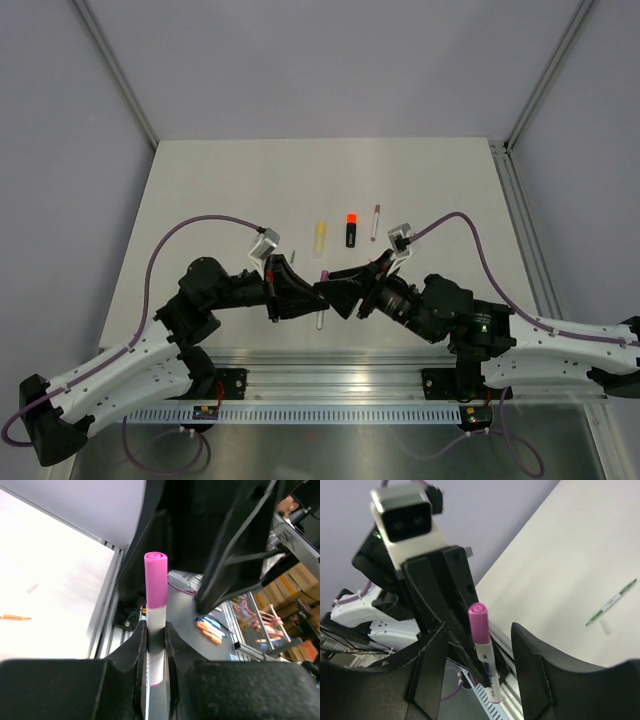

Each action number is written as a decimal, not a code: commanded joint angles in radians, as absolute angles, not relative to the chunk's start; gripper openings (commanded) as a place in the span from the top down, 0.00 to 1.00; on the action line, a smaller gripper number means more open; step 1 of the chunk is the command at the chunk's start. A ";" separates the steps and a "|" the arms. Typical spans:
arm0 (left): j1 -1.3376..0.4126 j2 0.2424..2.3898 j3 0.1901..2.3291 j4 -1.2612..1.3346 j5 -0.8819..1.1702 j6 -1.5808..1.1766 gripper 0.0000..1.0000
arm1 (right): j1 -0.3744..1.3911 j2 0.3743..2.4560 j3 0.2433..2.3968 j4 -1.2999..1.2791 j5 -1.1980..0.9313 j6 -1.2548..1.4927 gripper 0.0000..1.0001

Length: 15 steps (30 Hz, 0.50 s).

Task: Insert the pens into the pen caps
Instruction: Press the pen cap onto the pen.

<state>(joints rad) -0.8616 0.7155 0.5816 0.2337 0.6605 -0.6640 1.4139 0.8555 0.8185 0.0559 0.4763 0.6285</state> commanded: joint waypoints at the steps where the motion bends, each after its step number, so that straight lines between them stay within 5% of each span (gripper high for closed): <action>1: -0.867 0.716 0.572 0.364 0.584 -0.652 1.00 | 1.385 0.821 0.942 -0.061 0.400 0.508 0.39; 6: -0.870 0.678 0.581 0.273 0.497 -0.595 1.00 | 1.367 0.790 0.986 -0.168 0.304 0.436 0.34; 11: -0.870 0.660 0.610 0.267 0.450 -0.575 1.00 | 1.361 0.724 0.925 -0.227 0.195 0.391 0.49; 15: -0.870 0.670 0.620 0.327 0.460 -0.587 1.00 | 1.353 0.669 0.855 -0.197 0.089 0.335 0.49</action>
<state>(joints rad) -0.8654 0.6693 0.5774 0.2340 0.4946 -0.6071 1.3655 0.6960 0.8906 -0.1810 0.2169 0.4152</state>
